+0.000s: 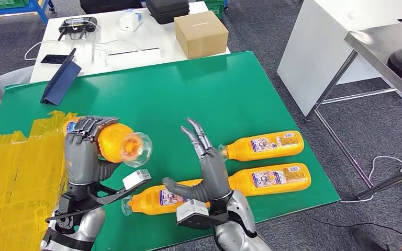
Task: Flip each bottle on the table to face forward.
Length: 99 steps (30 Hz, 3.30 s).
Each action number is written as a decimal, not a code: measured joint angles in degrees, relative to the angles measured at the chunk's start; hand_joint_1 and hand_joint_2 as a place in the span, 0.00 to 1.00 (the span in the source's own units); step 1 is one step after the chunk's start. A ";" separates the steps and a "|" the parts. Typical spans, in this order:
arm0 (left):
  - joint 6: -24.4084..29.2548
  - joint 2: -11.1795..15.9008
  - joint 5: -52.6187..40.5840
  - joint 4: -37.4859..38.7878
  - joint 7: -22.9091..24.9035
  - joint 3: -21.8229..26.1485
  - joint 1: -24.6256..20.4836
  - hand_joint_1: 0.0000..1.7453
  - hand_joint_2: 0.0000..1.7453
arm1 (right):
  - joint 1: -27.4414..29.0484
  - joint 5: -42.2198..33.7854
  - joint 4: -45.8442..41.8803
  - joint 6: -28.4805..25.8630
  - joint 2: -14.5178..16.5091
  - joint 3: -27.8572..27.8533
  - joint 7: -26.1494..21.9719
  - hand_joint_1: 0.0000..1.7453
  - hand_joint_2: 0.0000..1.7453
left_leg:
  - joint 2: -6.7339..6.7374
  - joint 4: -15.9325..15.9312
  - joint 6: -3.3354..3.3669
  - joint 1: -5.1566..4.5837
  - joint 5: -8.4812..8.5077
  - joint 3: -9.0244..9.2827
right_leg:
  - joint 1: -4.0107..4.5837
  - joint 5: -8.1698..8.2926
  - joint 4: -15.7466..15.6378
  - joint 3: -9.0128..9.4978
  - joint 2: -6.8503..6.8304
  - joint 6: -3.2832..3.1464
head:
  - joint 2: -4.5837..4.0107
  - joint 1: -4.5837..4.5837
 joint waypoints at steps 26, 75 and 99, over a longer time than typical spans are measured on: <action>-19.22 25.48 -13.96 17.58 44.43 -18.50 -10.19 1.00 1.00 | 4.76 9.46 -11.84 0.03 -4.33 -2.55 3.17 0.00 1.00 | 0.24 -0.01 -0.10 0.06 0.10 0.02 | 0.08 0.07 -0.07 -0.04 0.18 0.00 | 0.00 -0.01; -18.09 4.60 25.02 23.21 3.11 9.83 -5.33 0.00 1.00 | -1.40 31.09 9.03 15.62 -8.29 4.69 22.81 0.00 0.00 | 0.04 -0.01 -0.08 0.04 0.07 -0.07 | 0.10 0.05 -0.07 -0.01 0.05 0.02 | 0.00 -0.02; -19.44 0.63 44.28 -2.92 -11.96 5.53 3.24 0.00 1.00 | -7.55 34.38 22.87 15.43 -4.77 6.13 26.08 0.00 1.00 | 0.05 -0.01 -0.06 0.05 0.06 -0.03 | 0.11 0.05 -0.08 0.00 0.05 0.01 | 0.00 -0.03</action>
